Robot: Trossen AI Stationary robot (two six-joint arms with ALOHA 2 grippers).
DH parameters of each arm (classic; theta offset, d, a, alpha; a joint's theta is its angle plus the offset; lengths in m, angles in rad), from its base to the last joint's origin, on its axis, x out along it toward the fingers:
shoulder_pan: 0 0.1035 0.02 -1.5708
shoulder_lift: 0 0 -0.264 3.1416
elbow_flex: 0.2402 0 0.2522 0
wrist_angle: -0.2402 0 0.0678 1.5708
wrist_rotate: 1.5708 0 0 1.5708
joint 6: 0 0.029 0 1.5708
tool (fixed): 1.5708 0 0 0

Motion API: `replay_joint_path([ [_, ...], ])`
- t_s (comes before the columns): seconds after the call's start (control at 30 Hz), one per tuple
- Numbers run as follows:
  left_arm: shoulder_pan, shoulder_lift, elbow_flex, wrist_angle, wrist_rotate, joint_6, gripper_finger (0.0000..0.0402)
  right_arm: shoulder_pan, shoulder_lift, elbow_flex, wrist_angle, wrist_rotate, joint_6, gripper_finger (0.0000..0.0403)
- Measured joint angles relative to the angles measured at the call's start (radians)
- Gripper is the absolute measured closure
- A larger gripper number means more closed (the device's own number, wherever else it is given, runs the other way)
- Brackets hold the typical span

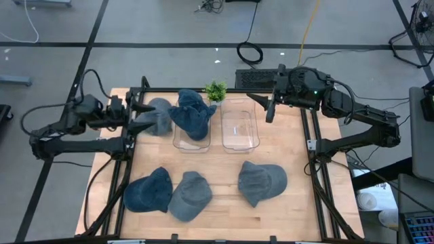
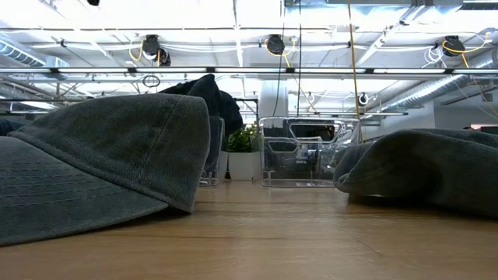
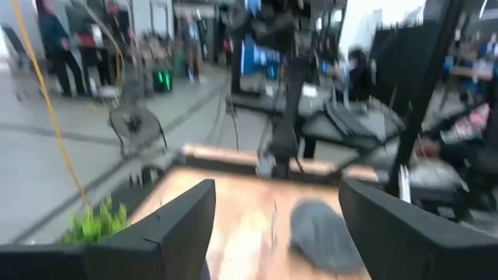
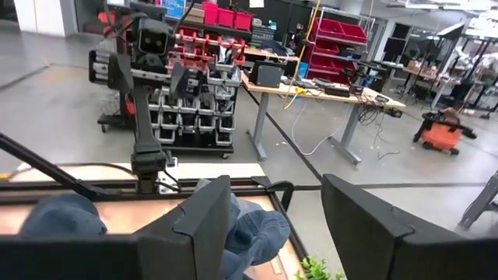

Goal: Pick & Place hat
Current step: Put the blue cap into the left transparent bin

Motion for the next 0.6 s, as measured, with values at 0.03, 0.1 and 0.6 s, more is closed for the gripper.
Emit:
replay_joint_path([
  [0.03, -0.004, 0.000, 0.021, -0.045, 0.008, -0.001, 0.0127, 0.000, 0.000, 0.000, 0.000, 0.000, 0.021, 0.0215],
  [0.1, -0.008, 0.001, 0.071, -0.131, 0.012, -0.001, 0.0125, 0.000, 0.000, 0.000, 0.000, 0.000, 0.064, 0.0214],
  [0.6, -0.013, 0.157, 0.451, -0.741, 0.065, -0.119, 0.0090, 0.000, 0.002, 0.000, 0.001, 0.000, 0.226, 0.0217],
])
